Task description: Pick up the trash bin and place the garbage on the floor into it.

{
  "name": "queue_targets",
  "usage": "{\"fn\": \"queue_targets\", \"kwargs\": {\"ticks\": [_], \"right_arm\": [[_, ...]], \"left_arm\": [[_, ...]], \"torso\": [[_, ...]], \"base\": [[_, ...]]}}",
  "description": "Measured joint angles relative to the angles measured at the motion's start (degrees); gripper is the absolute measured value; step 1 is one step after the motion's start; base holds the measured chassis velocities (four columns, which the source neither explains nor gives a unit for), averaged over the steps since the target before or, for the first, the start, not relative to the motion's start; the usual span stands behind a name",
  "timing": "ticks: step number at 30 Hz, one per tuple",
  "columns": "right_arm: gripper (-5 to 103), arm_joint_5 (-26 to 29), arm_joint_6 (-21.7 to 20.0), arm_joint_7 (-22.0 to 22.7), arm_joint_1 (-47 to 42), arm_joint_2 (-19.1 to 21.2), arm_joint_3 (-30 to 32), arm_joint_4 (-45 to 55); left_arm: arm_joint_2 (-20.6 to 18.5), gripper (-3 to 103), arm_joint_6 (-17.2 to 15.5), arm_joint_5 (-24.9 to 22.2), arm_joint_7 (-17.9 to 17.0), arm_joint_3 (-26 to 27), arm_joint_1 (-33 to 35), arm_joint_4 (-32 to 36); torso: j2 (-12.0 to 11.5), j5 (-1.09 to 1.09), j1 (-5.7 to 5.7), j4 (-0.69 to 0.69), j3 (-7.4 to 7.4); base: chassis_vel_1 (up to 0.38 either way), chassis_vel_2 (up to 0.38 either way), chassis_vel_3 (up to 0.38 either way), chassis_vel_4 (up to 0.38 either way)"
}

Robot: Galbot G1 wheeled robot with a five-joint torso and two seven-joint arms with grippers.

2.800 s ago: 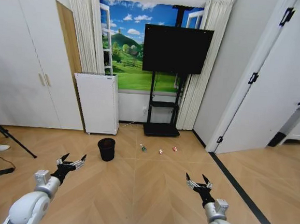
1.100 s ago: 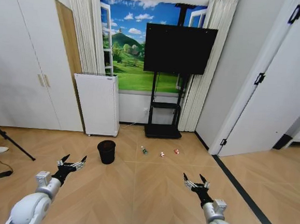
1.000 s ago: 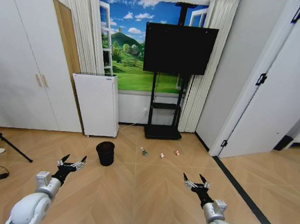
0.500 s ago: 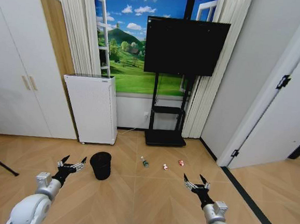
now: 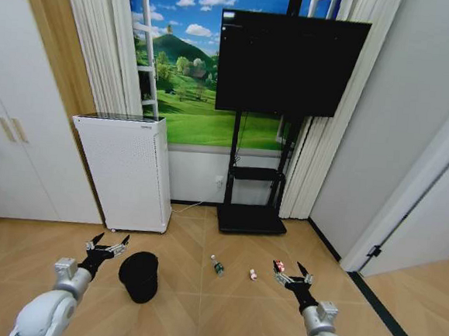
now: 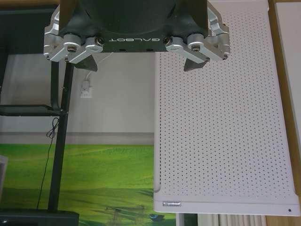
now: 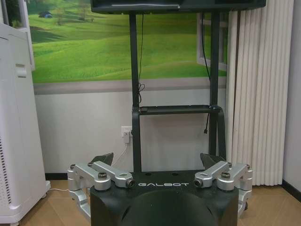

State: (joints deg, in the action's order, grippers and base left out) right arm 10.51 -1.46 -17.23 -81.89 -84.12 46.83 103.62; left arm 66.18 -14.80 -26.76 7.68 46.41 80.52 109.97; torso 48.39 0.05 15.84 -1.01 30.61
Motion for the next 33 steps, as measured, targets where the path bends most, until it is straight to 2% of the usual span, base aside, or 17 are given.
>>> {"fn": "queue_targets", "kwargs": {"ticks": [2, 3, 5, 6, 8, 11, 13, 14, 15, 17, 18, 20, 22, 25, 26, 33], "right_arm": [[100, -0.1, 0.0, 0.0, 0.0, -0.1, -0.1, 0.0], [100, -0.2, 0.0, 0.1, 0.1, -0.1, 0.0, 0.0], [100, -0.3, 0.0, 0.1, 0.1, -0.3, -0.2, -0.2], [100, -0.3, 0.2, 0.2, 0.2, -0.4, -0.4, -0.3], [100, -0.5, 1.0, 1.1, 0.4, -0.6, -0.7, -0.6], [100, -0.6, 0.8, 1.7, 0.5, -0.8, -0.9, -0.7], [100, -0.7, 0.5, 2.0, 0.5, -0.8, -1.0, -0.7], [100, -0.8, 0.3, 2.2, 0.5, -0.8, -1.0, -0.7], [100, -0.8, 0.3, 2.2, 0.5, -0.8, -1.0, -0.7], [100, -0.9, 0.0, 2.2, 0.5, -0.9, -1.0, -0.8], [100, -1.0, -0.1, 2.3, 0.5, -1.0, -1.1, -0.8], [100, -1.1, -0.1, 2.3, 0.5, -1.1, -1.1, -0.8], [100, -1.3, -0.2, 2.3, 0.5, -1.4, -1.2, -1.0], [100, -1.5, -0.1, 2.3, 0.5, -1.6, -1.3, -1.2], [100, -1.6, -0.1, 2.4, 0.5, -1.7, -1.4, -1.3], [100, -1.7, 0.4, 2.4, 0.6, -1.9, -1.4, -1.9]], "left_arm": [[0.0, 100, 0.0, 0.0, 0.0, 0.0, -0.1, -0.2], [0.0, 100, 0.0, 0.0, 0.0, 0.0, -0.1, -0.4], [0.1, 100, 0.1, 0.0, 0.0, 0.0, -0.2, -0.6], [0.2, 100, 0.4, 0.0, -0.1, 0.1, -0.2, -0.8], [0.4, 100, 0.7, -0.1, 0.0, 0.0, -0.3, -1.2], [0.7, 100, -0.8, 0.1, -0.1, 0.1, -0.2, -0.9], [0.7, 100, -1.2, 0.1, -0.1, 0.2, 0.0, -0.7], [0.7, 100, -1.2, 0.3, -0.1, 0.2, 0.1, -0.7], [0.7, 100, -1.2, 0.3, -0.1, 0.2, 0.1, -0.7], [0.8, 100, -1.0, 0.3, -0.1, 0.2, 0.0, -0.8], [0.9, 100, -1.0, 0.3, -0.1, 0.2, 0.0, -1.0], [0.9, 100, -1.0, 0.3, -0.1, 0.2, 0.0, -1.1], [1.0, 100, -0.9, 0.3, -0.2, 0.2, 0.0, -1.2], [1.0, 100, -0.8, 0.3, -0.2, 0.2, 0.0, -1.4], [1.0, 100, -0.8, 0.3, -0.2, 0.2, 0.0, -1.5], [0.8, 100, -0.7, 0.3, -0.1, 0.2, 0.0, -1.8]], "torso": [[0.0, -0.02, 0.00, -0.01, -0.01], [0.0, -0.12, -0.01, -0.02, -0.01], [0.0, -0.05, -0.01, -0.03, -0.01], [0.0, 0.02, 0.00, 0.01, 0.00], [0.0, -0.13, -0.01, -0.02, -0.01], [0.0, 0.00, 0.04, -0.01, 0.01], [-0.1, -0.02, 0.01, -0.01, -0.05], [-0.4, -0.14, -0.14, -0.06, -0.23], [-0.4, -0.14, -0.14, -0.06, -0.23], [-1.0, 0.02, -0.39, -0.02, -0.56], [-1.5, -0.07, -0.65, 0.01, -0.87], [-1.8, -0.09, -0.83, 0.00, -1.05], [-2.6, -0.02, -1.20, -0.03, -1.49], [-3.2, -0.09, -1.49, -0.03, -1.83], [-3.8, -0.03, -1.77, -0.03, -2.10], [-5.4, -0.05, -2.36, -0.02, -3.07]], "base": [[-0.375, 0.346, 0.347, -0.337], [-0.375, 0.340, 0.372, -0.328], [-0.365, 0.340, 0.358, -0.340], [-0.327, 0.358, 0.343, -0.341], [-0.365, 0.377, 0.340, -0.337], [-0.306, 0.323, 0.305, -0.319], [-0.225, 0.269, 0.265, -0.199], [-0.167, 0.192, 0.104, -0.101], [-0.167, 0.192, 0.104, -0.101], [-0.054, 0.096, 0.035, -0.053], [-0.023, 0.042, 0.036, 0.068], [0.014, -0.008, 0.032, 0.068], [0.066, -0.081, -0.065, 0.066], [0.067, -0.117, -0.069, 0.050], [0.045, -0.054, -0.069, -0.001], [0.006, -0.008, -0.010, 0.000]]}}
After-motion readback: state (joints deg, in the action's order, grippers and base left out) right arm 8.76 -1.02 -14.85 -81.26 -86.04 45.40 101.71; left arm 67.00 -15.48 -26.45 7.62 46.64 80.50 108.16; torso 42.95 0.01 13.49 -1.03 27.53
